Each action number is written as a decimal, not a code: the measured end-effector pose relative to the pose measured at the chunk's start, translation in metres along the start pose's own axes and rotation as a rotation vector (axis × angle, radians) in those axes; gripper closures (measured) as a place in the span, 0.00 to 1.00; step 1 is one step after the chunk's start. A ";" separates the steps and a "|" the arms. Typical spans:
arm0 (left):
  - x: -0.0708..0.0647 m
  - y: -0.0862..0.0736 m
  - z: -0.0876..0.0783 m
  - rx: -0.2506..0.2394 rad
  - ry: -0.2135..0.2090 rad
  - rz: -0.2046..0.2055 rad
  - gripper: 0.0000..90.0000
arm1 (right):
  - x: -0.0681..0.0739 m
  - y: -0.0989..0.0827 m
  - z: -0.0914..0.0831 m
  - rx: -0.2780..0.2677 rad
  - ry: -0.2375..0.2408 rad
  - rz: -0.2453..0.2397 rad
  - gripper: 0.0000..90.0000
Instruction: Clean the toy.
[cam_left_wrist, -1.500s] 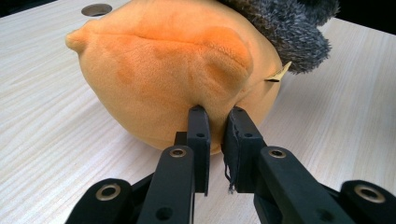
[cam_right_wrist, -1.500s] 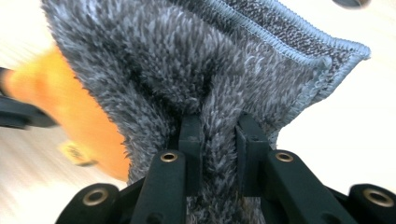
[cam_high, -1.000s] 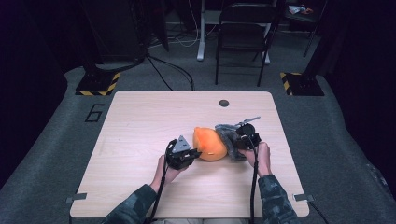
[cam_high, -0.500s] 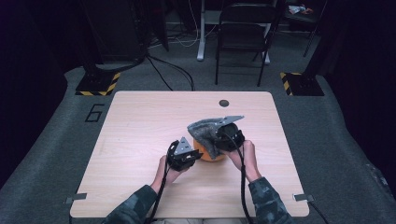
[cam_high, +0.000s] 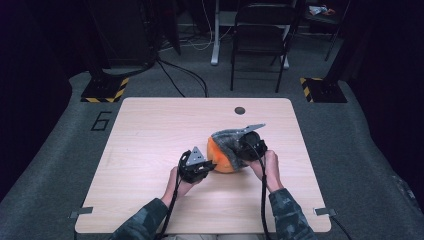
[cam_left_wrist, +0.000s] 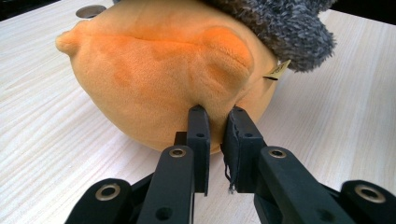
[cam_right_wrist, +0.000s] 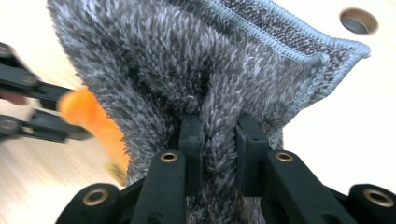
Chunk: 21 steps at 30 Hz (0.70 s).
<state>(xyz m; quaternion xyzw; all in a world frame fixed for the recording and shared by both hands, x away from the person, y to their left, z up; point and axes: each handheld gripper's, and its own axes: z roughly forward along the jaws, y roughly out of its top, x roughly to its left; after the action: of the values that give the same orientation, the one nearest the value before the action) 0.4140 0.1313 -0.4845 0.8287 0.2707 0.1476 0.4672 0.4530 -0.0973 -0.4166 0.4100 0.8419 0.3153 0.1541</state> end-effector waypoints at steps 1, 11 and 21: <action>0.000 0.000 0.000 0.000 -0.004 -0.005 0.90 | -0.004 -0.001 0.001 0.005 -0.003 0.005 0.85; 0.001 0.000 0.000 0.008 -0.006 -0.007 0.90 | -0.032 -0.019 0.014 0.068 -0.023 0.097 0.85; 0.000 -0.001 0.001 -0.001 -0.004 -0.010 0.90 | -0.045 -0.033 0.027 0.117 -0.047 0.142 0.85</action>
<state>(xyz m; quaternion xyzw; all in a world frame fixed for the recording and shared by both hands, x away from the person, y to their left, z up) 0.4146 0.1310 -0.4860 0.8275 0.2739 0.1436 0.4687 0.4752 -0.1370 -0.4582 0.4842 0.8239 0.2659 0.1269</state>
